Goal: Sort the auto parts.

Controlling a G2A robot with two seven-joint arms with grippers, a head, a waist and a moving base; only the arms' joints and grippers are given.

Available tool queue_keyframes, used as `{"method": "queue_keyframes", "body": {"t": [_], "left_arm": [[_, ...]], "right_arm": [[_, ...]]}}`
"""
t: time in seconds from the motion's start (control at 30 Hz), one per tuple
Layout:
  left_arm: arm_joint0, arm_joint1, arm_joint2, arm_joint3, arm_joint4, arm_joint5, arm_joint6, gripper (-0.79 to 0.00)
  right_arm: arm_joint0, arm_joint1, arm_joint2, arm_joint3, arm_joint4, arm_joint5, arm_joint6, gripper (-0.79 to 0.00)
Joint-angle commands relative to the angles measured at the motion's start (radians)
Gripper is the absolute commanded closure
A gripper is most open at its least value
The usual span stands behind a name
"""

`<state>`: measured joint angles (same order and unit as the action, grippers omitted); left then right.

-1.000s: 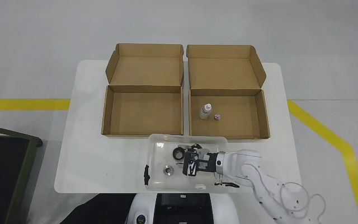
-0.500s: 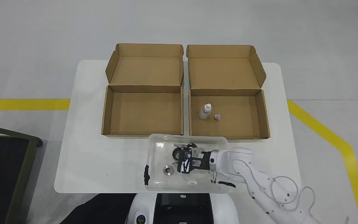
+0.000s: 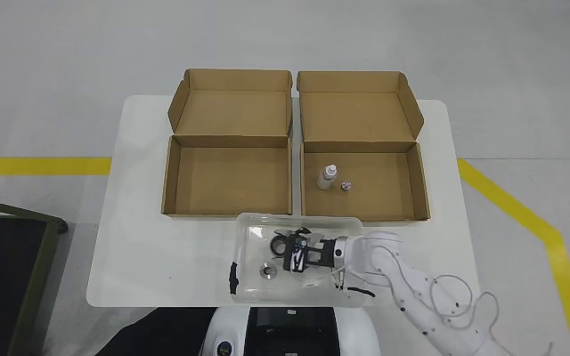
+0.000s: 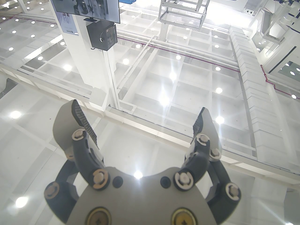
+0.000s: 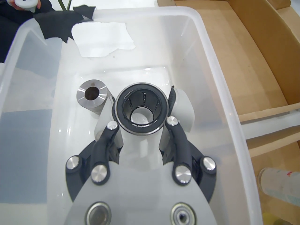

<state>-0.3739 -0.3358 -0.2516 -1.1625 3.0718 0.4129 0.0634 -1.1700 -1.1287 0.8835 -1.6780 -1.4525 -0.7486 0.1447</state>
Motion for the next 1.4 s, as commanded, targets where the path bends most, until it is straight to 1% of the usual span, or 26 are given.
{"method": "queue_keyframes", "body": {"t": [0.0,0.17,0.63,0.9,1.1,1.37], "left_arm": [[0.0,0.0,0.0,0.0,0.0,0.0,0.0,-0.785],[0.0,0.0,0.0,0.0,0.0,0.0,0.0,-0.785],[0.0,0.0,0.0,0.0,0.0,0.0,0.0,-0.785],[0.0,0.0,0.0,0.0,0.0,0.0,0.0,-0.785],[0.0,0.0,0.0,0.0,0.0,0.0,0.0,-0.785],[0.0,0.0,0.0,0.0,0.0,0.0,0.0,-0.785]], "right_arm": [[-0.001,0.001,0.005,-0.004,0.01,-0.004,-0.008,0.0],[-0.009,0.006,0.028,-0.034,0.027,-0.017,-0.022,0.0],[-0.024,0.016,0.09,-0.179,0.128,-0.057,-0.07,0.0],[-0.03,0.013,0.11,-0.225,0.213,-0.027,-0.118,0.0],[-0.011,0.008,0.125,-0.264,0.275,-0.003,-0.153,0.0],[0.002,0.009,0.202,-0.319,0.369,0.027,-0.182,0.0]]}}
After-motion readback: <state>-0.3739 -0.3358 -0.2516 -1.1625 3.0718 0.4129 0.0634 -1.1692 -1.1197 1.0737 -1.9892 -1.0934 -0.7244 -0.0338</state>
